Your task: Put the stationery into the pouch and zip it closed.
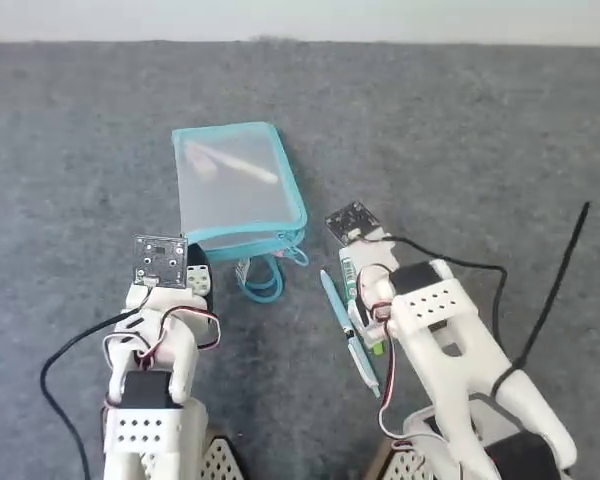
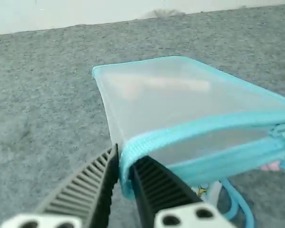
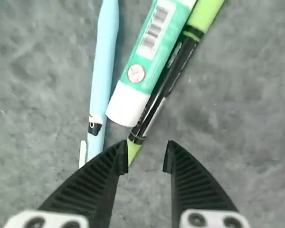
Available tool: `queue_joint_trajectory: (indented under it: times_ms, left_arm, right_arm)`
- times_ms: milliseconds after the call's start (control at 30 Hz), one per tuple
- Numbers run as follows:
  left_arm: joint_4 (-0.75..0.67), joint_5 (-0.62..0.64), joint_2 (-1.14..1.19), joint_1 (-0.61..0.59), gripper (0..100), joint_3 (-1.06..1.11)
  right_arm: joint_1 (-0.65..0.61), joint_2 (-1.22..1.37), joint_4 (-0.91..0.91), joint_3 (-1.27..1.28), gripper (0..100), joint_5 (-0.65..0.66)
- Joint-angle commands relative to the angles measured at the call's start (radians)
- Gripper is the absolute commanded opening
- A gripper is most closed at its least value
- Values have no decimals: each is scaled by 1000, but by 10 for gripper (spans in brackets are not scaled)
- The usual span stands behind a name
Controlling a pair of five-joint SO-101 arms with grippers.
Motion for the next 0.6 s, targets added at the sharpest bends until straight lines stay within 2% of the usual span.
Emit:
queue_joint_trajectory:
  times_ms: [0,167,367,500,567]
  left_arm:
    - [-2,-2,-15,-8,12,-54]
    - [-2,-2,-15,-8,12,-54]
    - [-2,-2,-15,-8,12,-53]
    - [-2,-2,-15,-8,12,-51]
    - [0,-2,-15,-8,12,-51]
  right_arm:
    - [-1,-47,-39,23,127,-12]
    - [-1,-47,-143,133,126,-12]
    - [-1,-47,-157,149,124,-12]
    - [8,-47,-159,144,8,-5]
    - [8,-56,-156,141,17,-2]
